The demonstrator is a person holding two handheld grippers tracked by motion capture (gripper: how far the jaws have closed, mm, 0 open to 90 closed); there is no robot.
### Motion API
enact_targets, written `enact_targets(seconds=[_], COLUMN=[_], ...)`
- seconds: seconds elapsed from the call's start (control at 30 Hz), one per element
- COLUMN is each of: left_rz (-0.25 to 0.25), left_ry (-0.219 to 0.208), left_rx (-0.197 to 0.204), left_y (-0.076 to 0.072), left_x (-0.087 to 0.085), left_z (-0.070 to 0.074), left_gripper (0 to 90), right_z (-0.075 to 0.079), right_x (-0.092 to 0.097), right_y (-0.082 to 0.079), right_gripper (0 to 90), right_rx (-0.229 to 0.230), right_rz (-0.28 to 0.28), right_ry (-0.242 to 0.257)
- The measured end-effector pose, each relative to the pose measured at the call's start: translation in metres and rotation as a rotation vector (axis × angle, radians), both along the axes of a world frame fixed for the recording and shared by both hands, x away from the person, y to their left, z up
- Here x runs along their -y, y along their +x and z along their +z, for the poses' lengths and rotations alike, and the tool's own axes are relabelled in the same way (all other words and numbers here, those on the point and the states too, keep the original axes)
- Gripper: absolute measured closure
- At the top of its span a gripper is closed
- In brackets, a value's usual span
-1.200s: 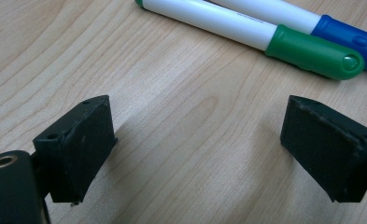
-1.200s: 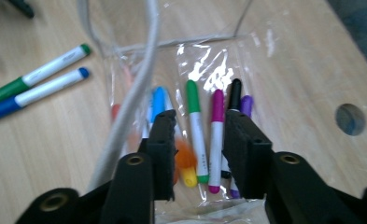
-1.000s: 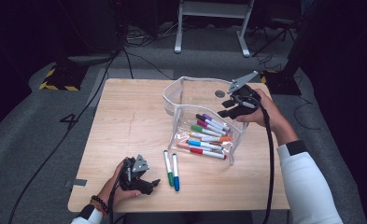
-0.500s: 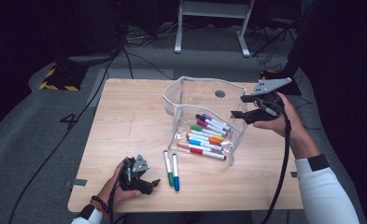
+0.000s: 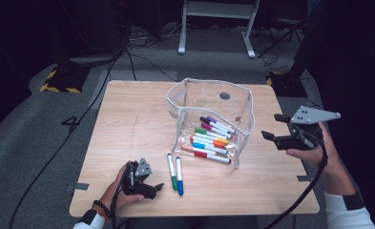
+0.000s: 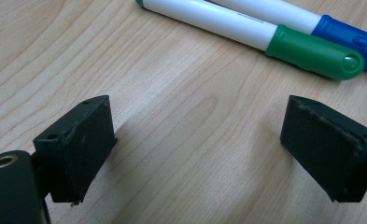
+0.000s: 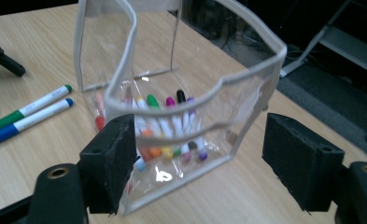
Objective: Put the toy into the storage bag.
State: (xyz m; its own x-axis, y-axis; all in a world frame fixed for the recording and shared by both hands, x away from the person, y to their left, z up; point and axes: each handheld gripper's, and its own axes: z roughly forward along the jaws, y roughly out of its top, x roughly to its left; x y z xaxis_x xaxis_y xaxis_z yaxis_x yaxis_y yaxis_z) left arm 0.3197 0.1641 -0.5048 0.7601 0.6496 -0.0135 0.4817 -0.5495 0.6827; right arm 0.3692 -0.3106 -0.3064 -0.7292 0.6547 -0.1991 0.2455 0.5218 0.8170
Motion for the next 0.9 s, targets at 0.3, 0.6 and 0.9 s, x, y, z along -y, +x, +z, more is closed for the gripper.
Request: enact_targets(seconds=[0.3,0.6,0.9], left_rz=[0.0,0.002,0.001], left_ry=[0.0,0.0,0.0], left_rx=[0.0,0.0,0.0], left_y=[0.0,0.0,0.0], left_x=[0.0,0.0,0.0], left_z=[0.0,0.0,0.0], left_gripper=[10.1,10.1,10.1], right_z=[-0.075,-0.127,-0.159], right_x=[0.017,-0.016,-0.098], right_y=[-0.029,-0.047,-0.048], right_gripper=[28.0,29.8,30.5], right_rx=[-0.051,-0.117,-0.176], right_rz=[-0.041,0.035,0.201], right_ry=[0.026,0.057,0.008])
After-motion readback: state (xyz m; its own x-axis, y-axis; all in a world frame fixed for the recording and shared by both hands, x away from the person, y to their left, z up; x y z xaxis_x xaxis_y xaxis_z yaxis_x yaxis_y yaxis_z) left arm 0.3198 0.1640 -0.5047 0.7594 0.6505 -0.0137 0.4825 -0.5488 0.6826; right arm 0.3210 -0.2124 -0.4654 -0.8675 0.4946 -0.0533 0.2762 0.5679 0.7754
